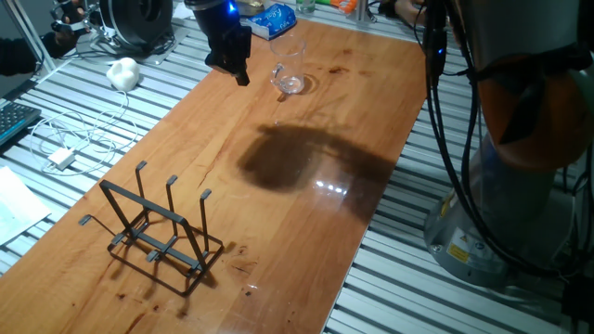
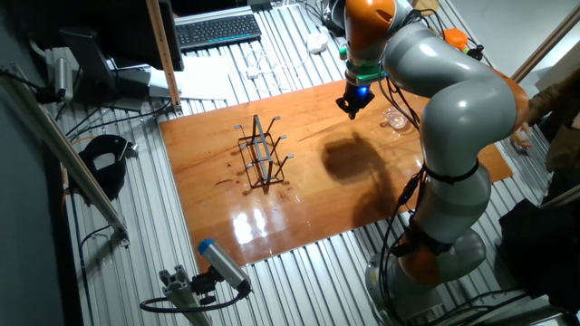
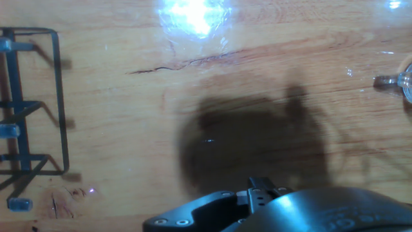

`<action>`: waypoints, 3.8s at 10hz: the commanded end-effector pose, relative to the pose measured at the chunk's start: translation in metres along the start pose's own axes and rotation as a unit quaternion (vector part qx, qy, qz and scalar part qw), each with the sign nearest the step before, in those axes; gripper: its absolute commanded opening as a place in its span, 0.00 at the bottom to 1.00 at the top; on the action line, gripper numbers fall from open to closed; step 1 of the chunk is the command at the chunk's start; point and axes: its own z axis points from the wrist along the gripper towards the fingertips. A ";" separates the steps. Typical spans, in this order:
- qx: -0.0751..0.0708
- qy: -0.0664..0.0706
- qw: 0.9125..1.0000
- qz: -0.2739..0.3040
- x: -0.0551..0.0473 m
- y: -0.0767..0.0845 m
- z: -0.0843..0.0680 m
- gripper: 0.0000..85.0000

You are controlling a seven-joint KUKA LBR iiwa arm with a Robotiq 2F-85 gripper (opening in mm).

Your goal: Put the cup on the cup rack

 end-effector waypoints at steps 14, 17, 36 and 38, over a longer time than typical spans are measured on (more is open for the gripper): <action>0.043 -0.007 0.999 0.025 0.001 0.001 0.001 0.00; 0.008 -0.046 0.998 0.038 0.001 0.001 0.001 0.00; -0.005 -0.108 0.992 -0.066 -0.033 -0.178 0.052 0.60; -0.003 -0.114 0.990 -0.078 -0.037 -0.194 0.049 0.60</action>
